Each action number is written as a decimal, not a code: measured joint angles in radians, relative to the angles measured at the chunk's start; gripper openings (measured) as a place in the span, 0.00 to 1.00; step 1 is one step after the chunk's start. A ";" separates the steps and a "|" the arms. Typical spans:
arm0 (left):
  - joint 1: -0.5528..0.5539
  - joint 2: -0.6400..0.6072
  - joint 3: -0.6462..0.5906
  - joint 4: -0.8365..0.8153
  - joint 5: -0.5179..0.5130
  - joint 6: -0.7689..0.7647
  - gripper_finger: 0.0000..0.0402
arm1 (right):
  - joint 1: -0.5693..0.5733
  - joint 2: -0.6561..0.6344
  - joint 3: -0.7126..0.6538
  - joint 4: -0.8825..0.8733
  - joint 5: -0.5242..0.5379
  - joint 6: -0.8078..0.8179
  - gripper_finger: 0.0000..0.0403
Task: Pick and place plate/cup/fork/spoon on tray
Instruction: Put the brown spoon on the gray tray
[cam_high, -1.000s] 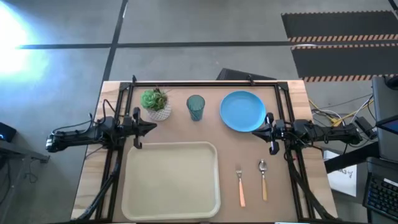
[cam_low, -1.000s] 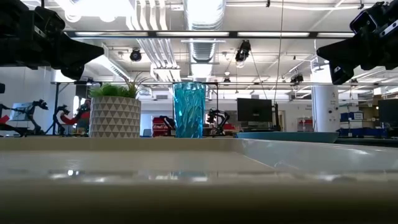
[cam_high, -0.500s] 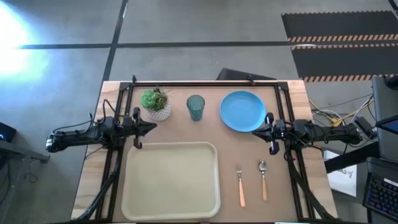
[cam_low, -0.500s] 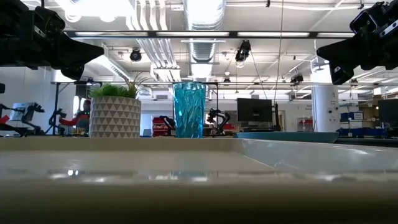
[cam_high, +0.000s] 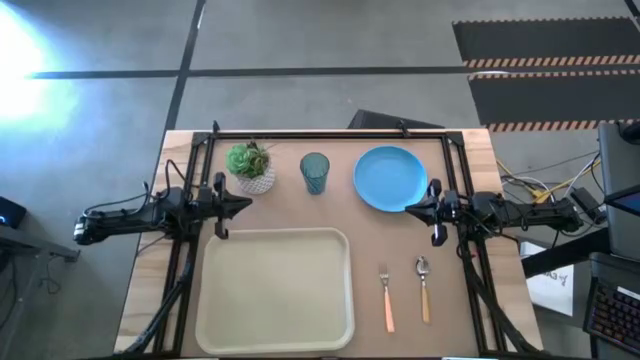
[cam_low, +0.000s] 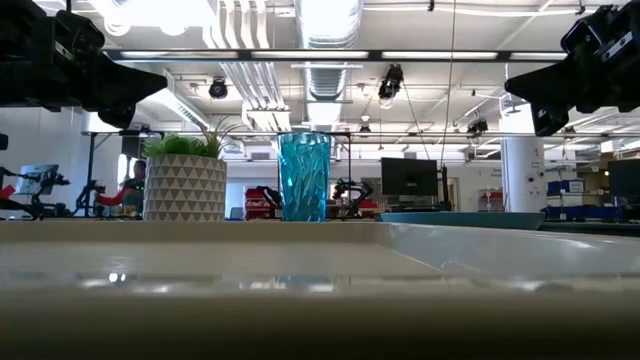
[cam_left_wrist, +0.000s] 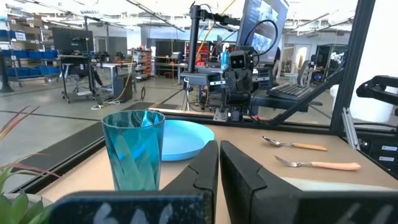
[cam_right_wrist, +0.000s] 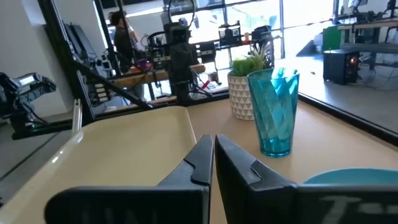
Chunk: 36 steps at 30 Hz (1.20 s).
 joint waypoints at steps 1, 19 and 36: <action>0.000 0.000 0.000 0.000 0.000 0.000 0.00 | 0.000 0.000 0.000 0.000 0.000 0.021 0.02; 0.000 0.000 0.000 0.000 -0.005 0.002 0.00 | 0.000 0.000 -0.001 0.209 0.062 0.388 0.02; 0.000 0.000 0.000 0.271 -0.202 -0.549 0.00 | 0.000 0.000 -0.001 0.406 0.086 0.348 0.02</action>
